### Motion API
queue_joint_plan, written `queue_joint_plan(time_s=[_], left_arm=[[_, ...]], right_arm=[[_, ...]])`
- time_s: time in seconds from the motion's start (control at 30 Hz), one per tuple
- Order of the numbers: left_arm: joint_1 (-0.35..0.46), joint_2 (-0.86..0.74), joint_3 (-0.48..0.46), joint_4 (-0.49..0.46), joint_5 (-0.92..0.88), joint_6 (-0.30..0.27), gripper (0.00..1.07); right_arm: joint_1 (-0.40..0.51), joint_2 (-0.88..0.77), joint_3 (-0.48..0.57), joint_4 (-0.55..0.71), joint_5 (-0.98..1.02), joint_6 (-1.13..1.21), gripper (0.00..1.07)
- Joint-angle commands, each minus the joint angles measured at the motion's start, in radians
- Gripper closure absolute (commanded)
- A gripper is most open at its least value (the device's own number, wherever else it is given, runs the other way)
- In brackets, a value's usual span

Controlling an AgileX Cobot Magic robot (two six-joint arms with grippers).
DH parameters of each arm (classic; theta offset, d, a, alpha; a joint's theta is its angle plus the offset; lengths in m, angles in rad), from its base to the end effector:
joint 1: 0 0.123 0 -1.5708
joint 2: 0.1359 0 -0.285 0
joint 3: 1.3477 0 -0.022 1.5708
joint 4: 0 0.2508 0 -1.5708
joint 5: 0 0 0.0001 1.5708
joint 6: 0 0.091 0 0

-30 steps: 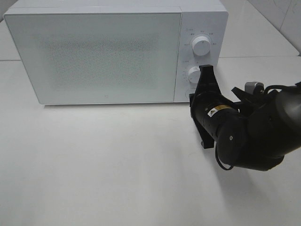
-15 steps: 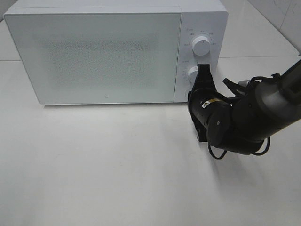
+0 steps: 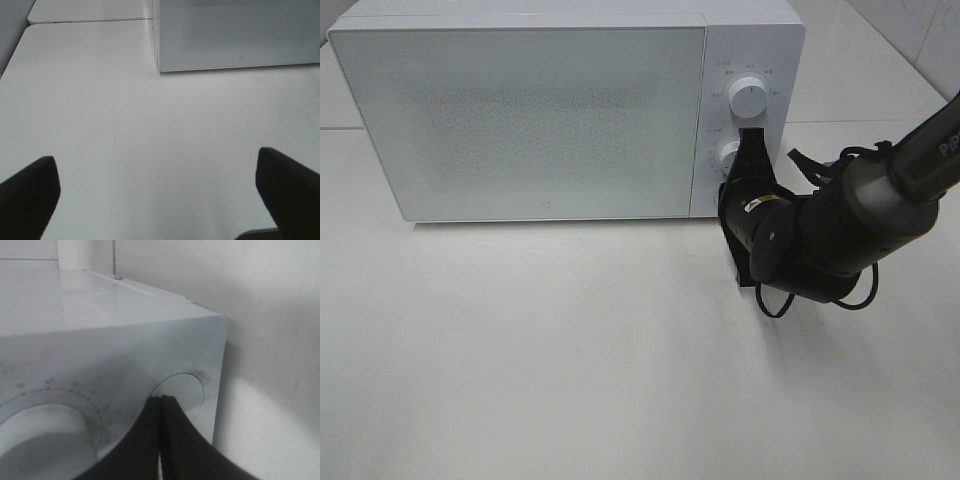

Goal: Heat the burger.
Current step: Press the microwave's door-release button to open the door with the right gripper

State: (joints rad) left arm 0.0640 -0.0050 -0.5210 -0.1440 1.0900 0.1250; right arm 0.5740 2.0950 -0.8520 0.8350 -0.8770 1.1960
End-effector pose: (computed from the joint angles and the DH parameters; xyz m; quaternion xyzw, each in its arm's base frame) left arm -0.0090 -0.0122 0.2814 0.0307 0.8513 -0.0225 0.5232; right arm 0.3325 0.1533 0.0931 0.5991 0.5741 0.3671 0.4203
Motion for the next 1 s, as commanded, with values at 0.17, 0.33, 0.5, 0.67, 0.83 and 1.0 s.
queue_joint_plan(time_s=[0.17, 0.33, 0.5, 0.67, 0.83, 1.0], left_arm=[[-0.002, -0.005, 0.003, -0.006, -0.014, -0.001, 0.07], [-0.002, -0.005, 0.003, -0.006, -0.014, -0.001, 0.07], [-0.002, -0.005, 0.003, -0.006, -0.014, -0.001, 0.07], [-0.002, -0.005, 0.003, -0.006, -0.014, 0.0, 0.07], [-0.002, -0.005, 0.003, -0.006, -0.014, -0.001, 0.07], [-0.002, -0.005, 0.003, -0.006, -0.014, -0.001, 0.07]], right_arm=[[-0.015, 0.036, -0.043, 0.0, 0.001, -0.014, 1.07], [-0.015, 0.041, -0.054, 0.026, -0.02, -0.011, 1.07], [-0.015, 0.056, -0.084, 0.033, -0.06, -0.011, 1.07], [-0.015, 0.064, -0.102, 0.041, -0.146, -0.011, 1.07], [-0.015, 0.068, -0.15, 0.046, -0.214, -0.011, 1.07], [-0.015, 0.075, -0.19, 0.039, -0.265, -0.028, 1.07]])
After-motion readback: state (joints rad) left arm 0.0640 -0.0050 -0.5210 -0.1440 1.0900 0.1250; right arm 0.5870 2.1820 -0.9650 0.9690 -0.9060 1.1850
